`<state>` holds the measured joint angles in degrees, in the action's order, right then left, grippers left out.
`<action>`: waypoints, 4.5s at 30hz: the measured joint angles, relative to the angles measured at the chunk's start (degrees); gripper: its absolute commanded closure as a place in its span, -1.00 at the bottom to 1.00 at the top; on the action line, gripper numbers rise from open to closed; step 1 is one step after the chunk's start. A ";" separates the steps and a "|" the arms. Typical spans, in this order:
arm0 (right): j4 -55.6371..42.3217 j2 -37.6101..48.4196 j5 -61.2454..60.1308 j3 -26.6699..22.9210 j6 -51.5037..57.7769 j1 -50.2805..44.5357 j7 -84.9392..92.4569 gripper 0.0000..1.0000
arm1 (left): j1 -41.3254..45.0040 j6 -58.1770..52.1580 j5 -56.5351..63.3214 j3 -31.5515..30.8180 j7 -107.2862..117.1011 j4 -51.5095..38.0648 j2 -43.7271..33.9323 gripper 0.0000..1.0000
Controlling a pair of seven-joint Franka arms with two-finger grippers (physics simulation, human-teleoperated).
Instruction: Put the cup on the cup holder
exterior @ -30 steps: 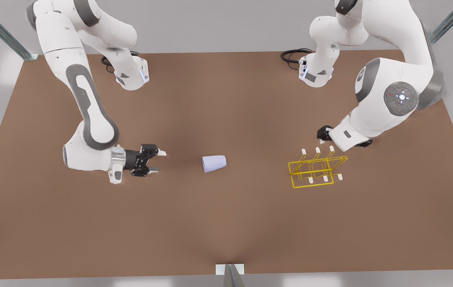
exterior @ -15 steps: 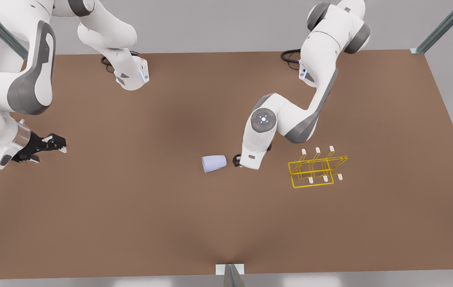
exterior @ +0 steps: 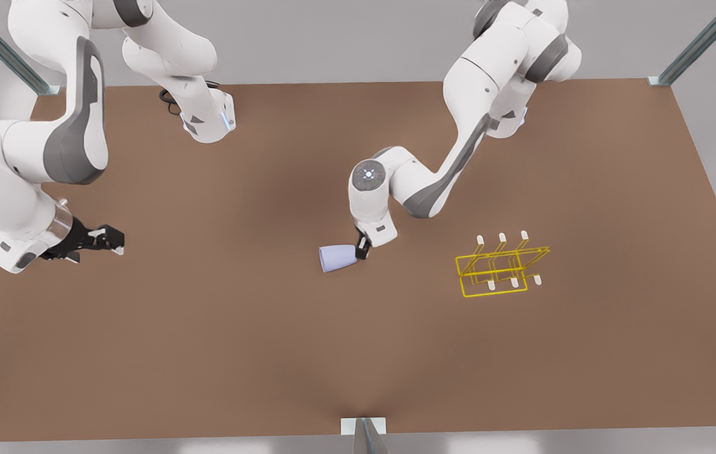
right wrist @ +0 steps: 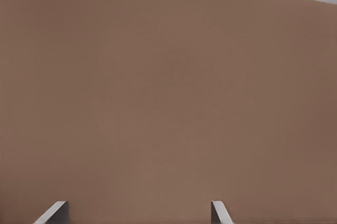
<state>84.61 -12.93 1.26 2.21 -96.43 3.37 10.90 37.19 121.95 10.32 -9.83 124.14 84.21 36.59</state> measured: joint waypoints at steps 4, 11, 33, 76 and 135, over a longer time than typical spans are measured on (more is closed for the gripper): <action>-0.18 -0.84 0.77 -0.47 -1.02 1.27 -1.59 -1.00 | 0.37 1.12 -0.17 -0.01 9.36 -1.36 2.29 -1.00; -0.37 -0.32 1.51 -0.63 -0.42 2.25 -2.72 -1.00 | 0.42 0.46 -0.76 -0.36 21.27 -6.55 7.01 -1.00; -0.24 -0.41 1.26 -0.24 -0.05 1.95 -4.53 -1.00 | 3.75 -0.67 -0.75 -1.06 38.99 -15.37 16.30 -1.00; -0.29 0.08 1.74 -0.25 0.13 1.58 -5.22 -1.00 | 4.91 5.25 -0.42 -0.95 41.86 -18.34 22.75 -0.81; -0.24 0.04 1.43 -0.63 -0.31 2.72 -4.38 -1.00 | 10.46 -61.74 55.90 8.29 14.76 -6.18 1.58 -0.70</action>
<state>84.37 -12.89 2.69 1.58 -96.74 6.09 6.52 47.64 60.21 66.22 -1.54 138.90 78.02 38.17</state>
